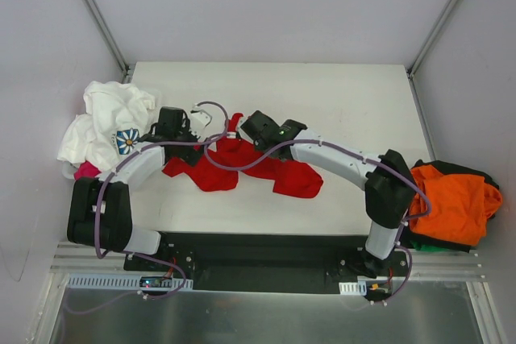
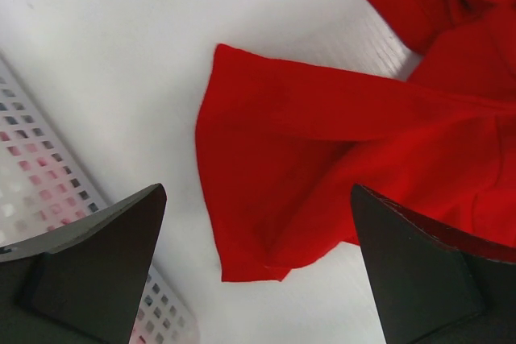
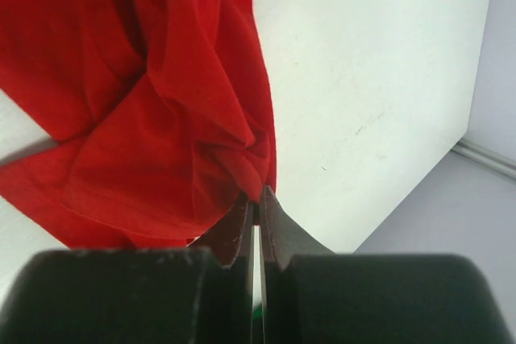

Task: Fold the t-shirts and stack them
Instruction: Flatten out the tshirt

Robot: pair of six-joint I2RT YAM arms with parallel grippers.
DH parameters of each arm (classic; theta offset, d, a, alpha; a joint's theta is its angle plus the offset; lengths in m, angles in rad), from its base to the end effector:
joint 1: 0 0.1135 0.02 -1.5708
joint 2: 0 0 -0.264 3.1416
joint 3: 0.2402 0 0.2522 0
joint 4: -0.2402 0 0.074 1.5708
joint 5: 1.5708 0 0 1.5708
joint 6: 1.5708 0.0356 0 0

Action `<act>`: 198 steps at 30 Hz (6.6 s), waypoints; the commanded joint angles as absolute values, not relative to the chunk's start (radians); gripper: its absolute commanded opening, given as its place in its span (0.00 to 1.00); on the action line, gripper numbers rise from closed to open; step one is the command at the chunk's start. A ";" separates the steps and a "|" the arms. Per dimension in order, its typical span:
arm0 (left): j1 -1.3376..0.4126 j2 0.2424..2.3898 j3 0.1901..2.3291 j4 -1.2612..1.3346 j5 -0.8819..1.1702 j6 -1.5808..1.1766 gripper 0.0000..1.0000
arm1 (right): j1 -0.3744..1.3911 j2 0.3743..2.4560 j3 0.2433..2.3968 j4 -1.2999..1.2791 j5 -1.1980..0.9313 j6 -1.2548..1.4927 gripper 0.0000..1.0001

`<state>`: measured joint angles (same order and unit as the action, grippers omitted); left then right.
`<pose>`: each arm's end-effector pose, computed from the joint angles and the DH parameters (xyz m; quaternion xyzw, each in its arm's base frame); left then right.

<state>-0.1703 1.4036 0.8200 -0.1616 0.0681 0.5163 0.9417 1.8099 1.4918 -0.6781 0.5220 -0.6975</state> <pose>0.2894 -0.0522 0.2146 0.3210 0.8575 0.0383 0.4003 0.2444 0.3057 0.2623 -0.6273 0.6858 -0.2123 0.3019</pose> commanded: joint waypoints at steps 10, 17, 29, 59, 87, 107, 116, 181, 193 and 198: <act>-0.178 1.534 0.883 -0.209 0.018 0.584 0.94 | 0.873 1.704 1.430 -0.687 0.574 -0.710 0.01; -0.161 1.617 0.962 -0.207 0.034 0.554 0.89 | 0.850 1.672 1.370 -0.661 0.558 -0.712 0.01; -0.147 1.555 0.983 -0.213 0.117 0.509 0.89 | 0.824 1.681 1.328 -0.626 0.531 -0.710 0.01; -0.089 1.816 1.172 -0.354 0.256 0.437 0.82 | 0.810 1.623 1.282 -0.629 0.514 -0.701 0.01; -0.081 1.795 1.246 -0.437 0.209 0.434 0.00 | 0.759 1.539 1.258 -0.614 0.626 -0.726 0.01; -0.078 1.519 1.385 -0.410 0.057 0.399 0.00 | 0.459 1.471 1.520 -0.621 0.704 -0.923 0.01; -0.078 1.496 1.321 -0.397 0.095 0.411 0.00 | 0.405 1.462 1.427 -0.614 0.669 -0.908 0.01; -0.097 1.715 1.246 -0.333 0.209 0.387 0.00 | 0.943 2.000 1.528 -0.615 0.110 -0.661 0.74; -0.097 1.717 1.227 -0.324 0.209 0.387 0.00 | 0.890 2.036 1.557 -0.624 0.046 -0.675 0.90; -0.097 1.715 1.224 -0.321 0.210 0.387 0.00 | 0.862 2.066 1.601 -0.666 0.009 -0.672 0.86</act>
<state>-0.0864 1.7149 1.2312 -0.3332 0.1833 0.3817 0.8818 2.0487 1.5337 -0.6235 0.0628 -0.6712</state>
